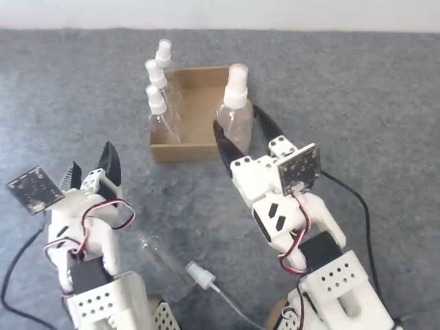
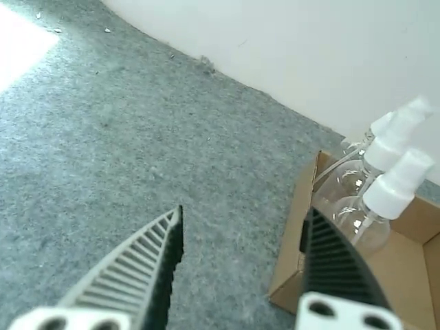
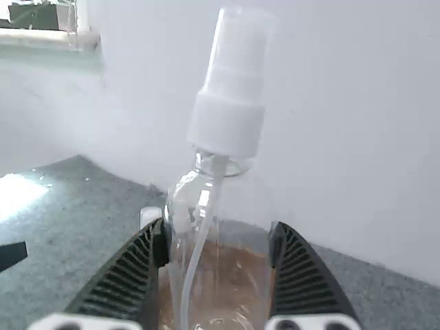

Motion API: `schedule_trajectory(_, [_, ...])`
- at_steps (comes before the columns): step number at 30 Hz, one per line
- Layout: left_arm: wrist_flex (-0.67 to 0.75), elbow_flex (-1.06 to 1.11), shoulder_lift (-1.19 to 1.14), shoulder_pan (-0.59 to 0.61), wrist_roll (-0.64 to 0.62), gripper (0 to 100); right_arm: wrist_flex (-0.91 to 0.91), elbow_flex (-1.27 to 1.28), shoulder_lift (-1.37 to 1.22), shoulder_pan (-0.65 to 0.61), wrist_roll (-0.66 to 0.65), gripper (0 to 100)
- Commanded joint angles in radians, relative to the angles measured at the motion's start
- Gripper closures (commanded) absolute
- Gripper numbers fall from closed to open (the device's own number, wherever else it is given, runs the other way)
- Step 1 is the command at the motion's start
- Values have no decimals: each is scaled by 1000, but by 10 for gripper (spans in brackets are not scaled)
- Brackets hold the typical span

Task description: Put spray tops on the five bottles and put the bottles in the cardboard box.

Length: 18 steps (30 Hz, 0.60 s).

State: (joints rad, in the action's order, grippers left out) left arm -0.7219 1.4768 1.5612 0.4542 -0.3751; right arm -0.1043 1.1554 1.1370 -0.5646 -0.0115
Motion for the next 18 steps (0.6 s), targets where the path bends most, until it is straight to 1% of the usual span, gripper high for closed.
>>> schedule_trajectory(1, [31,-5,17,6,15,743,-5,-143,-50,15,11,971])
schedule_trajectory(7, [31,-5,17,6,15,743,4,-287,-278,21,11,971])
schedule_trajectory(14, [31,-5,17,11,15,743,8,-408,-475,42,18,970])
schedule_trajectory(16, [32,-4,17,11,17,743,45,-437,-530,56,20,970])
schedule_trajectory(18, [32,-4,17,11,17,743,122,-443,-587,81,20,970])
